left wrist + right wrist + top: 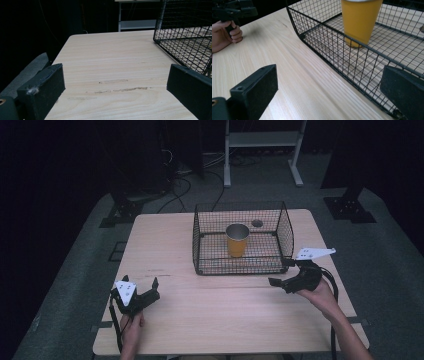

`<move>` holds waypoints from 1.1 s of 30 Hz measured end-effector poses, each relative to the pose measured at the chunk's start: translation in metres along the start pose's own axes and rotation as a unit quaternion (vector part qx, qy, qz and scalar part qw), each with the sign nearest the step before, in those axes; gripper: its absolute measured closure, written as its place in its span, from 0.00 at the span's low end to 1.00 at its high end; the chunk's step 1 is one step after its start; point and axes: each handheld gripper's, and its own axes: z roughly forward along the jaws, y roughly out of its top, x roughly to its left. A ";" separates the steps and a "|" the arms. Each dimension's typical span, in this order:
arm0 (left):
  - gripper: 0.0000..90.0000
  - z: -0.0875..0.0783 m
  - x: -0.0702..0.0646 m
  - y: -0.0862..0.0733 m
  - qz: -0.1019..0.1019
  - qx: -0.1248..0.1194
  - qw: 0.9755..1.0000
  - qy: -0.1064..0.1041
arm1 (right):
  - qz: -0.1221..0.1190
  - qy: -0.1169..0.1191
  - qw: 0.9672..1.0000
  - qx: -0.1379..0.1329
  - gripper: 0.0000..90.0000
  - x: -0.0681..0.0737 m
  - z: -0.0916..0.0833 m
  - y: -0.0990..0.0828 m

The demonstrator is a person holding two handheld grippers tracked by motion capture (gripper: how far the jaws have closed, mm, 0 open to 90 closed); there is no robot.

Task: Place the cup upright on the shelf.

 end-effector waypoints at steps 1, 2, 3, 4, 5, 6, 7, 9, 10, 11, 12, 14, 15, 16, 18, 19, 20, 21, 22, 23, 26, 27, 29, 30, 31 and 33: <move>0.01 0.000 0.000 0.000 0.000 0.000 1.000 0.000 | 0.001 0.000 1.000 0.002 0.01 0.000 0.000 -0.002; 0.01 0.000 0.000 0.000 0.000 0.000 1.000 0.000 | 0.003 -0.001 1.000 0.004 0.01 0.000 0.000 -0.004; 0.01 0.000 0.000 0.000 0.000 0.000 1.000 0.000 | 0.003 -0.001 1.000 0.004 0.01 0.000 0.000 -0.004; 0.01 0.000 0.000 0.000 0.000 0.000 1.000 0.000 | 0.005 -0.002 1.000 0.003 0.01 0.000 0.000 -0.008; 0.01 0.000 0.000 0.000 0.000 0.000 1.000 0.000 | 0.005 -0.002 1.000 0.003 0.01 0.000 0.000 -0.008; 0.01 0.000 0.000 0.000 0.000 0.000 1.000 0.000 | 0.004 -0.004 1.000 0.004 0.01 0.001 -0.001 -0.012; 0.01 0.000 0.000 0.000 0.000 0.000 1.000 0.000 | 0.006 -0.003 1.000 0.003 0.01 0.001 -0.001 -0.013; 0.01 0.000 0.000 0.000 0.000 0.000 1.000 0.000 | 0.008 -0.001 1.000 0.001 0.01 0.002 -0.002 -0.016; 0.01 0.000 0.000 0.000 0.000 0.000 1.000 0.000 | 0.008 -0.001 1.000 0.001 0.01 0.002 -0.002 -0.016; 0.01 0.000 0.000 0.000 0.000 0.000 1.000 0.000 | 0.012 0.008 1.000 -0.002 0.01 0.002 -0.002 -0.018; 0.01 0.000 0.000 0.000 0.000 0.000 1.000 0.001 | 0.011 0.006 1.000 -0.004 0.01 0.003 -0.003 -0.020; 0.01 0.000 0.000 0.000 0.000 0.000 1.000 0.000 | 0.010 0.002 1.000 -0.004 0.01 0.004 -0.004 -0.021; 0.01 0.000 0.000 0.000 0.000 0.000 1.000 0.000 | 0.013 0.005 1.000 -0.006 0.01 0.004 -0.004 -0.023; 0.01 0.000 0.000 0.000 0.000 0.000 1.000 0.000 | 0.012 0.002 1.000 -0.006 0.01 0.005 -0.005 -0.025; 0.01 0.000 0.000 0.000 0.000 0.000 1.000 0.000 | 0.014 0.002 1.000 -0.007 0.01 0.006 -0.006 -0.028; 0.01 0.000 0.000 0.000 0.000 0.000 1.000 0.000 | 0.014 0.002 1.000 -0.007 0.01 0.006 -0.006 -0.028; 0.01 0.000 0.000 0.000 -0.001 0.000 1.000 0.000 | 0.012 -0.001 1.000 -0.003 0.01 0.006 -0.006 -0.031; 0.01 0.000 0.000 0.000 -0.001 0.000 1.000 0.000 | 0.013 0.002 1.000 -0.002 0.01 0.006 -0.006 -0.032; 0.01 0.000 0.000 0.000 0.000 0.000 1.000 0.000 | 0.013 0.002 1.000 -0.002 0.01 0.006 -0.006 -0.032; 0.01 0.000 0.000 0.000 -0.001 0.000 1.000 0.000 | 0.014 0.002 1.000 0.000 0.01 0.006 -0.006 -0.033; 0.01 0.000 0.000 0.000 0.000 0.000 1.000 0.001 | 0.016 0.001 1.000 0.001 0.01 0.007 -0.007 -0.039; 0.01 0.000 0.000 0.000 0.000 0.000 1.000 0.001 | 0.016 0.001 1.000 0.001 0.01 0.007 -0.007 -0.039; 0.01 0.000 0.000 0.000 -0.001 0.000 1.000 0.000 | 0.019 -0.002 1.000 0.000 0.01 0.009 -0.008 -0.044; 0.01 0.000 0.000 0.000 0.000 0.000 1.000 0.000 | 0.020 -0.001 1.000 -0.002 0.01 0.009 -0.008 -0.045; 0.01 0.000 0.000 0.000 0.000 0.000 1.000 0.000 | 0.020 -0.001 1.000 -0.002 0.01 0.009 -0.008 -0.045; 0.01 0.000 0.000 0.000 0.000 0.000 1.000 0.001 | 0.021 -0.003 1.000 -0.003 0.01 0.011 -0.008 -0.048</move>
